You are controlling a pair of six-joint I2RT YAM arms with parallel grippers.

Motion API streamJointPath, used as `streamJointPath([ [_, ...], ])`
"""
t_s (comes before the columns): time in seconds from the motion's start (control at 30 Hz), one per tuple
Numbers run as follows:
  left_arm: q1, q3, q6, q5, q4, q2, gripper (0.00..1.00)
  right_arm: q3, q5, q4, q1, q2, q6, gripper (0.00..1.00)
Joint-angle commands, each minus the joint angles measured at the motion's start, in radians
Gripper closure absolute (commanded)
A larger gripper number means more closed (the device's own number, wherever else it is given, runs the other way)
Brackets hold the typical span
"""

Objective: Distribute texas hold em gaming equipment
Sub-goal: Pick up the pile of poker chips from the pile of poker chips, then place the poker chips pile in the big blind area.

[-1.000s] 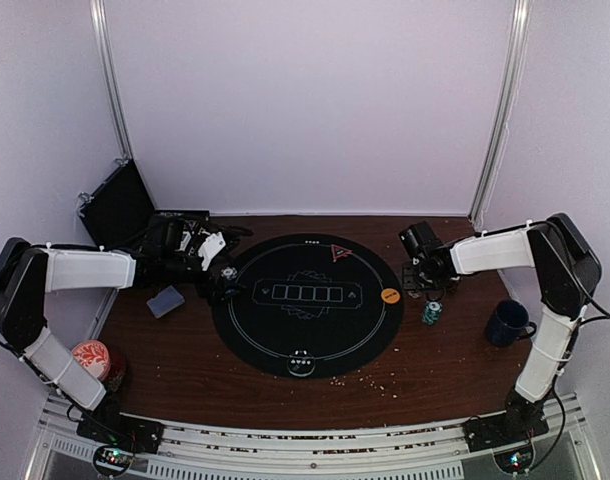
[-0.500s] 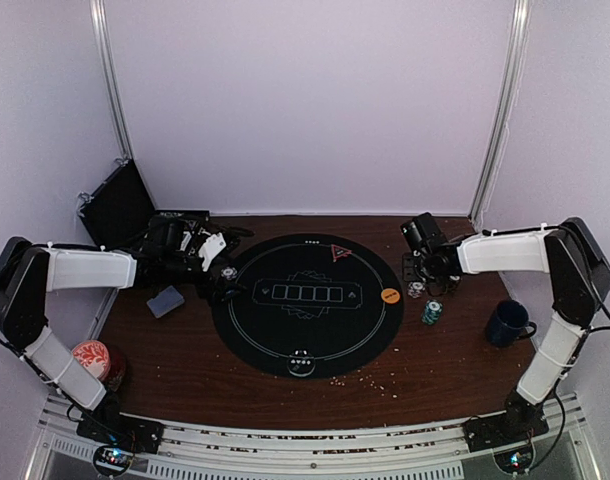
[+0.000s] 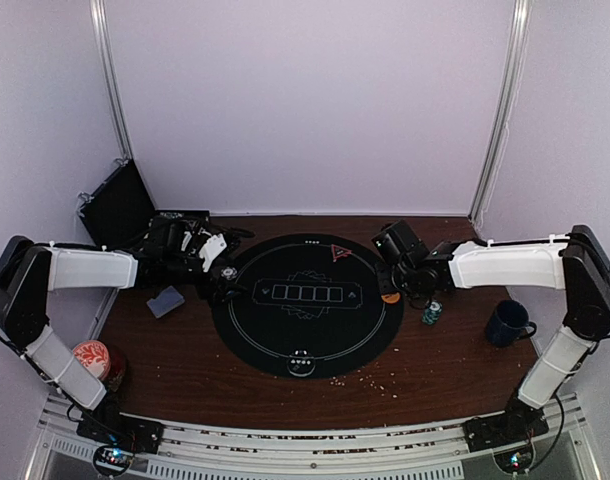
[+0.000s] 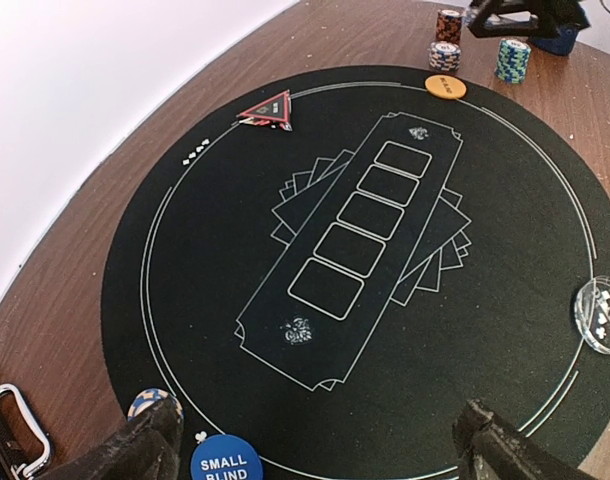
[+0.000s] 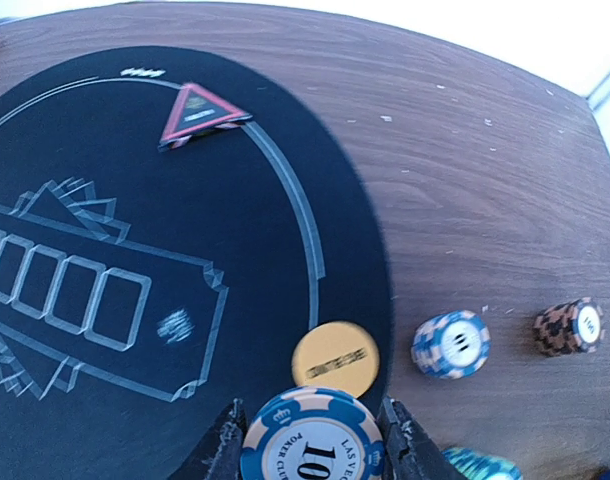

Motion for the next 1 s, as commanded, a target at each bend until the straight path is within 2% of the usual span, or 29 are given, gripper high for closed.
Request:
streamJointPath([
  [0.0,0.002,-0.003,0.000,0.001,0.048,0.011,0.02,-0.055,0.028,-0.011,0.057,-0.047,0.025,0.65],
  [0.2,0.002,-0.005,0.003,0.003,0.049,0.012,0.02,-0.141,0.036,0.070,0.074,-0.029,0.030,0.64],
  [0.67,0.002,-0.002,-0.001,0.007,0.050,0.022,0.02,-0.120,0.066,0.092,0.055,0.129,0.037,0.64],
  [0.97,0.003,0.001,0.000,0.008,0.052,0.031,0.02,-0.135,0.006,0.140,-0.005,0.146,0.023,0.64],
])
